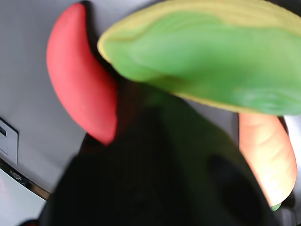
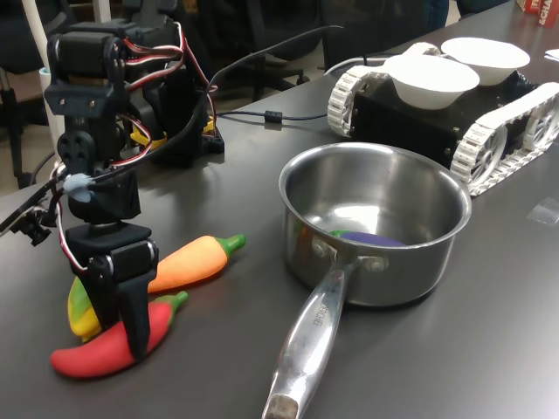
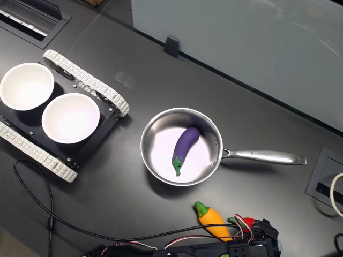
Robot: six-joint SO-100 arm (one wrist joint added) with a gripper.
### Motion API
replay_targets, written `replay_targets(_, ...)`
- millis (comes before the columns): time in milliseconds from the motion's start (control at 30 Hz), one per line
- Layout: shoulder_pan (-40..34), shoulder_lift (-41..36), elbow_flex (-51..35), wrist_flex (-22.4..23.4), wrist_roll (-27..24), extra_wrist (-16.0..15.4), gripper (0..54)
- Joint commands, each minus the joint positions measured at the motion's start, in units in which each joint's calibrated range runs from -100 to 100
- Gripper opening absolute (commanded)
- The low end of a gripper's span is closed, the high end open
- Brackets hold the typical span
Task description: Pick up the chilli and place them in the pan
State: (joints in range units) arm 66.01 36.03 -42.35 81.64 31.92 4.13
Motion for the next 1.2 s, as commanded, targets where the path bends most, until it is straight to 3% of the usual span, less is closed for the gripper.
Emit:
replay_targets(0, 0.51, -0.56, -1.58, 0.70, -1.07, 1.41, 0.0)
replay_targets(333, 0.74, -10.43, 5.51, -4.92, -6.74, 1.33, 0.0)
replay_targets(667, -1.33, -20.13, 5.32, -3.30, -13.92, 1.16, 0.0)
replay_targets(1167, -2.93, -32.86, 5.96, -3.39, -18.27, 1.08, 0.0)
